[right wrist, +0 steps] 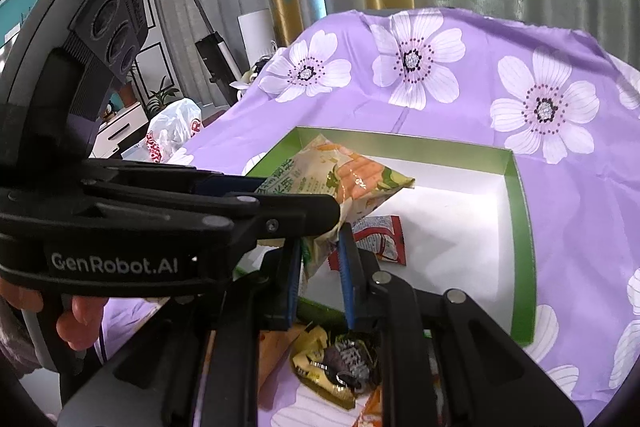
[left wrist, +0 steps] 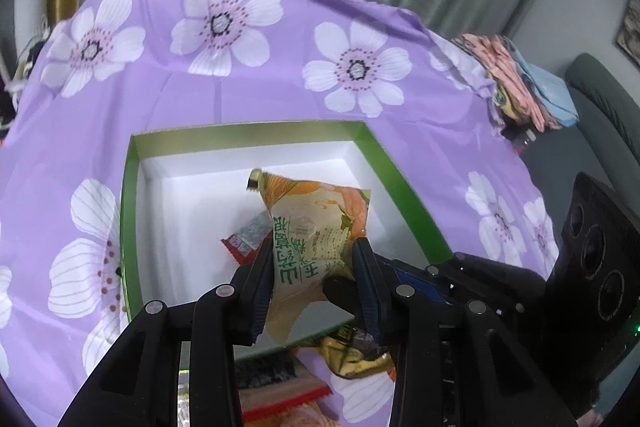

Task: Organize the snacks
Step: 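Carry the green-and-orange bag into the box and open both grippers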

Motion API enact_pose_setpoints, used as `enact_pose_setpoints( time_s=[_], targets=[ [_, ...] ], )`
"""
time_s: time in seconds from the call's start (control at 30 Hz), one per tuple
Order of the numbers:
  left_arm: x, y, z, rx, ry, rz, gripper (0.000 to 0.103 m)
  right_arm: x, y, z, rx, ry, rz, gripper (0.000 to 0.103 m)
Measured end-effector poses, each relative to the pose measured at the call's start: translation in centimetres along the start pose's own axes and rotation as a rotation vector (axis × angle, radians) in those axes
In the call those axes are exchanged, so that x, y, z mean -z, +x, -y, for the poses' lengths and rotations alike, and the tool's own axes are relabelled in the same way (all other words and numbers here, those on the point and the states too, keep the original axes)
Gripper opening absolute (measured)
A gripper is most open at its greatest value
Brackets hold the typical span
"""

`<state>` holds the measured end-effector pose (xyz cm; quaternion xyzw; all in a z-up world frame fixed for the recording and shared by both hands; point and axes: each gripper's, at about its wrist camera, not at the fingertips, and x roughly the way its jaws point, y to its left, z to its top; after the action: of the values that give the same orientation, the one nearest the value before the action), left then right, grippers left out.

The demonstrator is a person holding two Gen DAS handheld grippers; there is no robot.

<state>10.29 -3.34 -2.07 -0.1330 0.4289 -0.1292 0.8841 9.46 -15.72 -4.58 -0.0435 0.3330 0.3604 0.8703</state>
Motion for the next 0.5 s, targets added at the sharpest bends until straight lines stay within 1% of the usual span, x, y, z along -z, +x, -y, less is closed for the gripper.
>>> enact_pose_setpoints(
  time_s=[0.03, 0.1, 0.13, 0.17, 0.2, 0.27, 0.33, 0.37, 0.4, 0.5],
  targets=[
    [-0.1, 0.3, -0.3, -0.006, -0.012, -0.003, 0.038, 0.0, 0.3, 0.1, 0.005, 0.009, -0.007, 0.022],
    [-0.2, 0.7, -0.9, -0.034, -0.031, -0.005, 0.039, 0.0, 0.9, 0.3, 0.020, 0.023, -0.020, 0.031],
    [-0.1, 0.8, -1.2, -0.048, -0.043, -0.004, 0.041, 0.0, 1.1, 0.4, 0.032, 0.029, -0.021, 0.038],
    [-0.1, 0.8, -1.6, -0.053, -0.056, -0.007, 0.051, 0.1, 1.3, 0.5, 0.040, 0.035, -0.025, 0.044],
    [-0.1, 0.8, -2.0, -0.055, -0.071, -0.010, 0.062, 0.1, 1.4, 0.5, 0.045, 0.038, -0.027, 0.045],
    [0.0, 0.3, -2.8, -0.063, -0.098, 0.005, 0.073, 0.4, 1.1, 0.7, 0.048, 0.042, -0.026, 0.046],
    [-0.2, -0.4, -3.4, -0.070, -0.115, 0.012, 0.073, 0.7, 0.6, 0.9, 0.060, 0.044, -0.025, 0.047],
    [-0.2, -0.8, -3.7, -0.071, -0.124, 0.014, 0.075, 0.9, 0.3, 0.9, 0.065, 0.044, -0.022, 0.049],
    [-0.3, -1.1, -3.9, -0.072, -0.131, 0.016, 0.080, 1.1, -0.2, 0.9, 0.071, 0.048, -0.015, 0.050],
    [0.1, -3.1, -4.8, -0.077, -0.161, 0.055, 0.082, 1.5, -1.6, 1.0, 0.070, 0.068, 0.004, 0.054]
  ],
)
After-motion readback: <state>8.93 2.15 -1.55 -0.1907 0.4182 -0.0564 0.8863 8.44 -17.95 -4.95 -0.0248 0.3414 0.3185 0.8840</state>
